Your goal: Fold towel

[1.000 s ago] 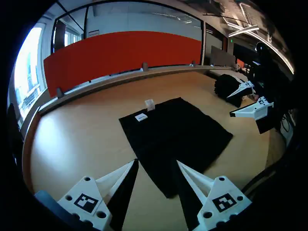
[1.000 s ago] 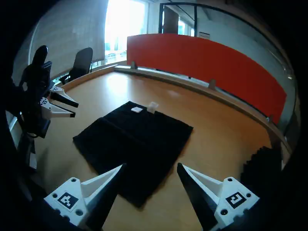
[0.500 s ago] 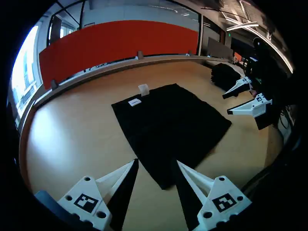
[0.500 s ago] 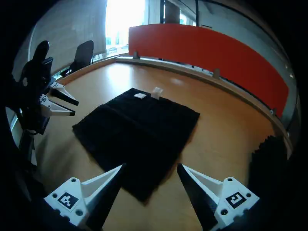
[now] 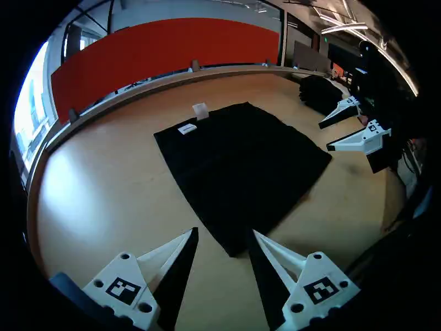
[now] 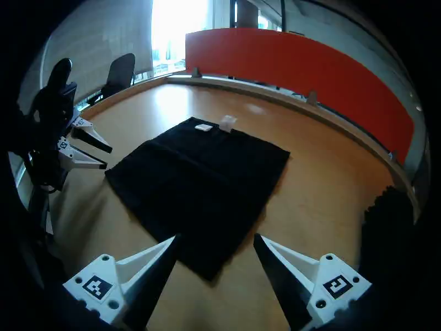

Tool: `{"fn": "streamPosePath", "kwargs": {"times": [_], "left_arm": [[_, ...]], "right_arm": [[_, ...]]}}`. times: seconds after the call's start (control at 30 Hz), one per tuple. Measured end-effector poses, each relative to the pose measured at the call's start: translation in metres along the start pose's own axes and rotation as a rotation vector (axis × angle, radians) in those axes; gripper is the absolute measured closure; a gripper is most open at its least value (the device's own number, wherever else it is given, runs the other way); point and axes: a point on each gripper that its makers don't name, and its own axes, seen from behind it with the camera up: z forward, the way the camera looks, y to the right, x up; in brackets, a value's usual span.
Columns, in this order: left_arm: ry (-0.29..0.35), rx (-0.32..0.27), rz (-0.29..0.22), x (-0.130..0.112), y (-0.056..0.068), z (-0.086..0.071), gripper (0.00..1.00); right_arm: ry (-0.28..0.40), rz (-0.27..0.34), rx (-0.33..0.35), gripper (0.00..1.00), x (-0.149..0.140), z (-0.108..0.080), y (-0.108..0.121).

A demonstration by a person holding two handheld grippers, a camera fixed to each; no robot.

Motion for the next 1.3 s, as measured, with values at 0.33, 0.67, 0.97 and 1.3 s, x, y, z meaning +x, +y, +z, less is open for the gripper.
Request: {"fn": "streamPosePath", "kwargs": {"times": [0.33,0.67,0.97,1.3], "left_arm": [[-0.022,-0.018,0.01,-0.008,0.006,0.001,0.39],[-0.049,-0.037,0.02,-0.018,0.011,0.004,0.39],[-0.07,-0.048,0.036,-0.025,0.012,0.008,0.39],[-0.083,-0.069,0.076,-0.028,0.016,0.013,0.39]], "right_arm": [[-0.007,-0.002,0.003,0.0,-0.005,0.001,0.001],[-0.039,-0.013,0.018,0.0,-0.023,0.002,-0.001],[-0.065,-0.02,0.03,0.0,-0.036,0.004,-0.002],[-0.08,-0.024,0.035,0.0,-0.042,0.008,0.001]]}}
